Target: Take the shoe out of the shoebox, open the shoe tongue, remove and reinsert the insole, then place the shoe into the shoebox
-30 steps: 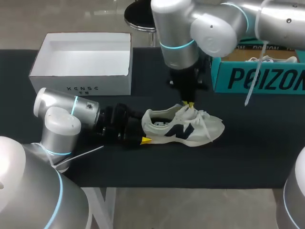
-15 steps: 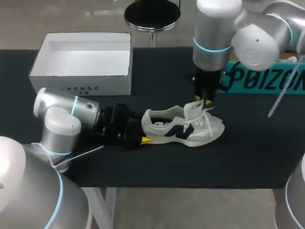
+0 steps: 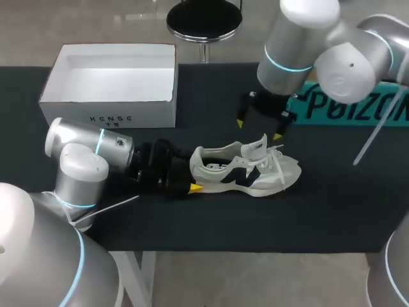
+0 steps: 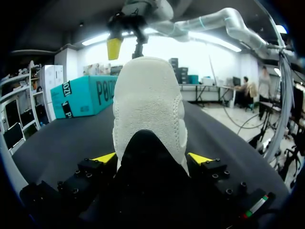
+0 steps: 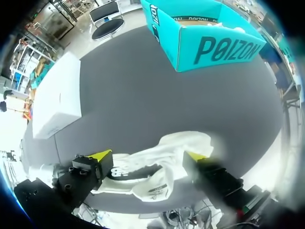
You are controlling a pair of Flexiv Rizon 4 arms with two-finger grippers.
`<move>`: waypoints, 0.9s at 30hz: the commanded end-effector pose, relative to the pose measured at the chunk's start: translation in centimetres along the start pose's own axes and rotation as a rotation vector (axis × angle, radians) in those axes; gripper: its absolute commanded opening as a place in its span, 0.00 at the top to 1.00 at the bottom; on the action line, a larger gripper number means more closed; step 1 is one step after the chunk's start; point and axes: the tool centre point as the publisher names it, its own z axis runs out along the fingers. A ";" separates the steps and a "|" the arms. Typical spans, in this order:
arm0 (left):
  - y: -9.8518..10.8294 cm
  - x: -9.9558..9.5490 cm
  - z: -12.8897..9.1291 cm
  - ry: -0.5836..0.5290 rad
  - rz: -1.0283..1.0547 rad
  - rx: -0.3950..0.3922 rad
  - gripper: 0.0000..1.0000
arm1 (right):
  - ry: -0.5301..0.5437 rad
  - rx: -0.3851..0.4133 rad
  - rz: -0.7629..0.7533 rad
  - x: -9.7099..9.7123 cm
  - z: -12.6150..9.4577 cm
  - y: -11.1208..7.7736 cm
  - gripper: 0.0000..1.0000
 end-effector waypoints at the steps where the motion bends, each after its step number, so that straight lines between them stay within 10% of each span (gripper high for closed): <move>1: 0.2 0.2 0.2 0.000 0.000 -0.003 1.00 | -0.070 0.028 0.002 1.8 -0.2 -0.1 0.00; 14: 0.2 0.2 0.2 0.000 0.000 -0.003 1.00 | -0.196 0.103 0.107 -0.7 -0.5 -3.2 0.00; 27: 0.2 0.2 0.2 0.000 0.000 -0.003 1.00 | -0.186 0.123 0.172 1.5 0.2 -4.8 0.00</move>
